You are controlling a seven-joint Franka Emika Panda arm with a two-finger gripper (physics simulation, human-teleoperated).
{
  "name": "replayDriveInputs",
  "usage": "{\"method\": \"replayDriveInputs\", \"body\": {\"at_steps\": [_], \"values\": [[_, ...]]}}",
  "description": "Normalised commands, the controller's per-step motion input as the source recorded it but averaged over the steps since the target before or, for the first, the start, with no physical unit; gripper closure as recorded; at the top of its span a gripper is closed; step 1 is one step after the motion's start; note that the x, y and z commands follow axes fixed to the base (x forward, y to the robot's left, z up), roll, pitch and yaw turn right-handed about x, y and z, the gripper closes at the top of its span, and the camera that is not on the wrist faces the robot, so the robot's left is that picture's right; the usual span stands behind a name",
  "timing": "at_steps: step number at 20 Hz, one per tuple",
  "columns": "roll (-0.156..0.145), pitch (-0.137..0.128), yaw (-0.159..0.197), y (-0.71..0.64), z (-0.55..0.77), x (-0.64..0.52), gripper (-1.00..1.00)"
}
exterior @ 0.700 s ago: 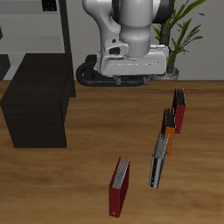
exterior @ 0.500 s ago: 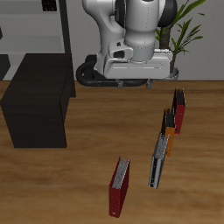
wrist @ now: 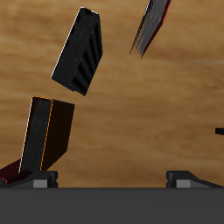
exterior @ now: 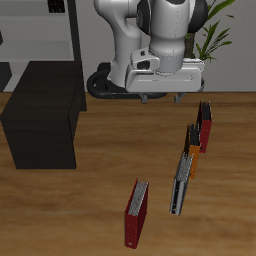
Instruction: Place the orange book upright on top of the shelf
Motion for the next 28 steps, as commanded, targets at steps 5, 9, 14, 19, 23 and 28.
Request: {"method": "replayDriveInputs", "body": {"at_steps": [5,9,14,19,23,28], "values": [[0.009,-0.034,-0.034,0.37,-0.06,-0.04,-1.0],[0.025,-0.036,0.009,0.44,-0.05,0.0,-1.0],[0.002,-0.031,-0.012,0.27,-0.08,0.01,-1.0],[-0.011,-0.007,-0.014,0.33,-0.2,0.02,-1.0],[0.009,-0.02,0.002,0.28,-0.19,0.02,-1.0],[0.004,-0.054,0.014,0.17,-0.3,0.02,-1.0]]}}
